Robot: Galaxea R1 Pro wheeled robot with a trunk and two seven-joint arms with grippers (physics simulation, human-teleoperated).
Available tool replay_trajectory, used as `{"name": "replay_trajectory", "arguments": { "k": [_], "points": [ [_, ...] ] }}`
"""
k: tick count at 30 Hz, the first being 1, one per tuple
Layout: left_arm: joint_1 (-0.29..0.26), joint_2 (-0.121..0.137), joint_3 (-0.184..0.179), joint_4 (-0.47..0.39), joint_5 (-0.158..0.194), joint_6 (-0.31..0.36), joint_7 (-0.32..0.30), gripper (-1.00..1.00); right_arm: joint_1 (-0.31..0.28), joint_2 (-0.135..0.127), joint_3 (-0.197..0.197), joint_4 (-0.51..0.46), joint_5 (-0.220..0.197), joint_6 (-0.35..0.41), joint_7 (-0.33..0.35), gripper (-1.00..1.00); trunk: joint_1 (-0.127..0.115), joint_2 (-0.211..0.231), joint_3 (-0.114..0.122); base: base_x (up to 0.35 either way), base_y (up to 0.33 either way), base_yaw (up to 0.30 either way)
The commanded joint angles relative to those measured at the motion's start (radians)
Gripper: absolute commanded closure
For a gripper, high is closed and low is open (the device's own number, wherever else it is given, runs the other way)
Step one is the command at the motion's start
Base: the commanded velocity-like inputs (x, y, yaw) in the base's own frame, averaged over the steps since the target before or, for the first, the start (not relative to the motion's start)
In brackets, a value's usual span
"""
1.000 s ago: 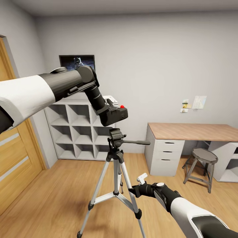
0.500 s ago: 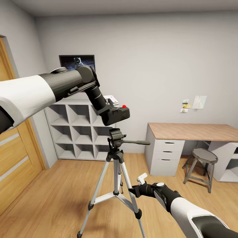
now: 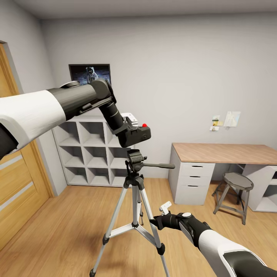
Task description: Attach the digital camera to the camera tripod in the bedroom.
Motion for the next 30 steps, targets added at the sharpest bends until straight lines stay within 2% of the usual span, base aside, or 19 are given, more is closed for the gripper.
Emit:
{"name": "replay_trajectory", "arguments": {
  "k": [1,26,30],
  "points": [
    [-0.001,0.0,-0.004,-0.002,0.002,0.002,-0.003,1.0,0.0,0.0,0.01,-0.001,0.0,0.003,0.0,1.0,0.0,-0.001,0.0,0.0,0.0,0.0],
    [0.003,-0.002,-0.005,0.01,-0.006,0.0,0.007,1.0,0.0,0.0,0.009,-0.001,-0.002,0.001,0.0,1.0,0.0,-0.001,0.0,0.0,0.0,0.0],
    [0.004,-0.002,-0.005,0.014,-0.007,-0.019,0.007,1.0,0.0,0.0,0.009,-0.001,-0.003,0.001,0.0,1.0,0.0,-0.001,0.0,0.0,0.0,0.0]
  ]
}}
